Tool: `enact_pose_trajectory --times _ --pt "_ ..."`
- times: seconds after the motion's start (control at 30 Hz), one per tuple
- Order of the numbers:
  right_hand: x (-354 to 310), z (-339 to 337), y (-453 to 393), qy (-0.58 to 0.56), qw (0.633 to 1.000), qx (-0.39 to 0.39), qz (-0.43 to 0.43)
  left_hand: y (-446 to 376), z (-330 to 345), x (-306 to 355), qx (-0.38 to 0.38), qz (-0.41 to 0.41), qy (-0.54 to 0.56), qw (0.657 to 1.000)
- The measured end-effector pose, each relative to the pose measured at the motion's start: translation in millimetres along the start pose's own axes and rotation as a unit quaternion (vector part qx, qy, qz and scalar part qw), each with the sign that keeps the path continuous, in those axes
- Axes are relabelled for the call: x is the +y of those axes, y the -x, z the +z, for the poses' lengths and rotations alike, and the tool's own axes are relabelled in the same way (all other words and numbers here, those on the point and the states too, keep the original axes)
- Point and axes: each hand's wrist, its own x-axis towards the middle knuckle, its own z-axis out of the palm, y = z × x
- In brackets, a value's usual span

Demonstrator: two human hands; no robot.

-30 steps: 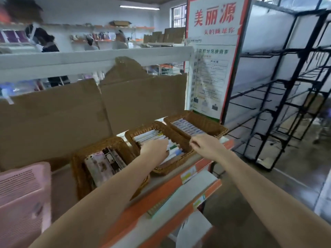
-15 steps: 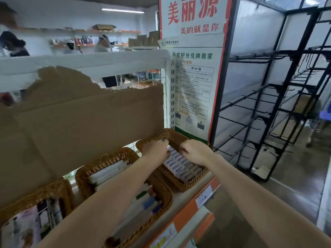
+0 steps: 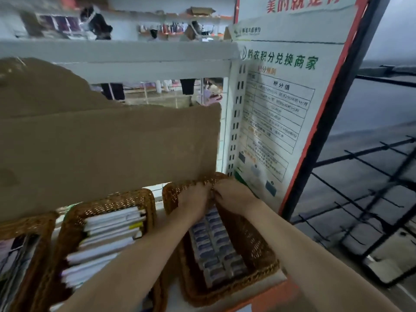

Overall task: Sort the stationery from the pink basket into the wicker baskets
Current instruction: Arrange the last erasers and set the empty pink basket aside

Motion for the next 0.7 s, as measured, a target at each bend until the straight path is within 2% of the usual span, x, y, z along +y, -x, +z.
enact_pose_trajectory --times 0.1,0.23,0.37,0.57,0.7 --pt "11 8 -7 -0.02 0.998 0.032 -0.057 2 2 3 -0.016 -0.032 -0.009 0.999" --pt "21 11 -13 -0.053 0.995 0.04 -0.076 4 -4 6 -0.055 -0.063 0.018 0.996" --pt "30 10 -19 -0.071 0.994 0.022 -0.084 11 -19 -1 -0.082 -0.082 0.082 0.99" --pt "30 12 -14 -0.081 0.988 -0.041 -0.124 22 -37 -27 -0.094 -0.085 0.075 0.989" --pt "22 19 -12 -0.069 0.987 -0.042 -0.137 21 -35 -30 -0.082 -0.089 0.051 0.991"
